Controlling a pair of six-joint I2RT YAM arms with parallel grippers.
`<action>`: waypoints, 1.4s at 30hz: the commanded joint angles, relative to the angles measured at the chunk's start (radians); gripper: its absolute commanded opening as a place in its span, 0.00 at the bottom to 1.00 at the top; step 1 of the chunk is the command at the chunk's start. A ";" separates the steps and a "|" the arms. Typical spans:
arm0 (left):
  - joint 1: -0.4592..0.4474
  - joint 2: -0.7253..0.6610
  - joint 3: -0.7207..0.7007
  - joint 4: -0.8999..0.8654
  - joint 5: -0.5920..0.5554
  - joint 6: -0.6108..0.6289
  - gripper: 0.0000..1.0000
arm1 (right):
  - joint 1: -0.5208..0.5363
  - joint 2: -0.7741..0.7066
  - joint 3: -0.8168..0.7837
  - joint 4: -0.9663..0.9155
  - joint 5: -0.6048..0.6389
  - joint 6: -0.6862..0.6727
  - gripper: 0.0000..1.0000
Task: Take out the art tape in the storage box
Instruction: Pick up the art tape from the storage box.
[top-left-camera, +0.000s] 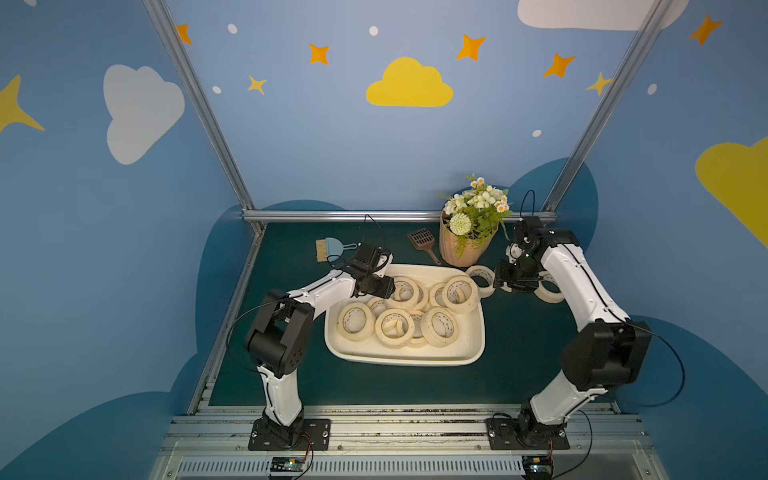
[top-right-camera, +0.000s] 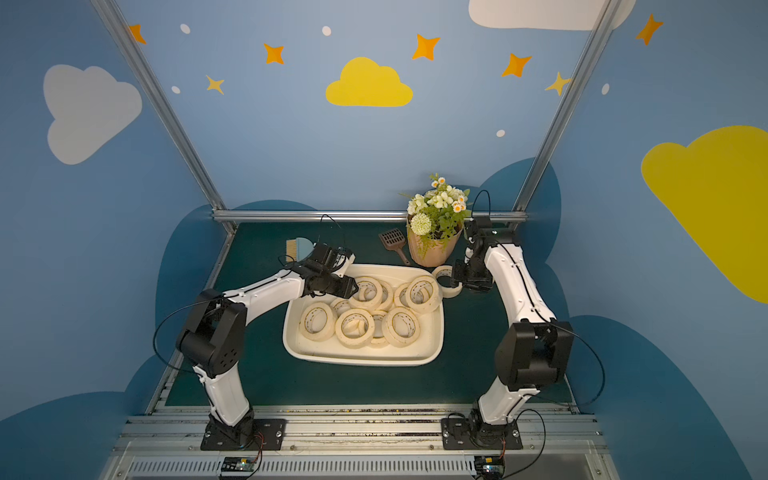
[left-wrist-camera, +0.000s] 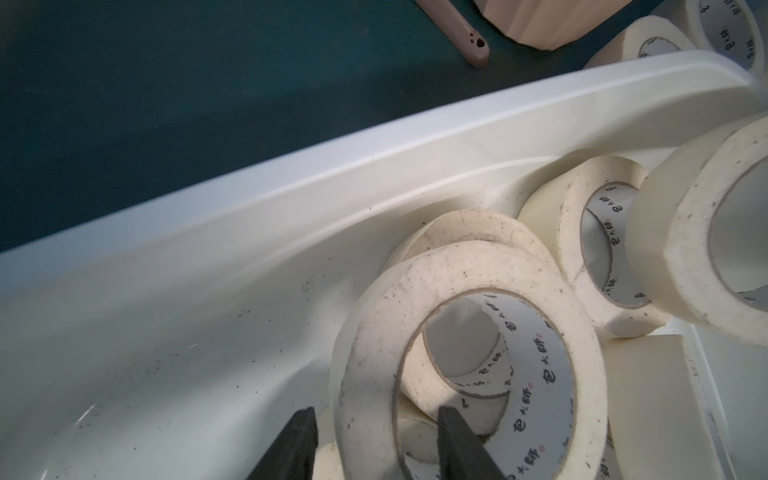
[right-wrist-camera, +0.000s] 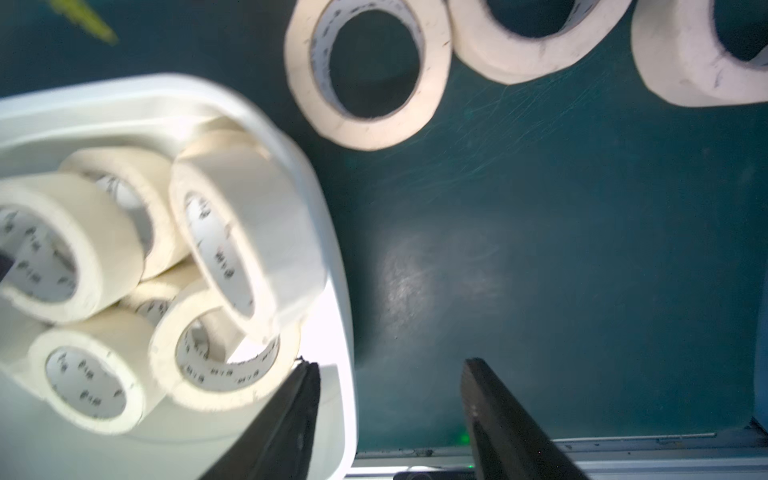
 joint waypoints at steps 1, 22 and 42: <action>-0.008 0.024 0.033 -0.029 -0.010 0.027 0.62 | 0.071 -0.044 -0.085 0.020 -0.027 0.018 0.60; -0.160 -0.068 0.204 -0.239 -0.170 0.084 0.17 | 0.422 0.112 0.114 0.122 -0.168 0.133 0.59; -0.222 -0.160 0.172 -0.209 -0.136 0.023 0.17 | 0.425 0.247 0.139 0.163 -0.183 0.146 0.17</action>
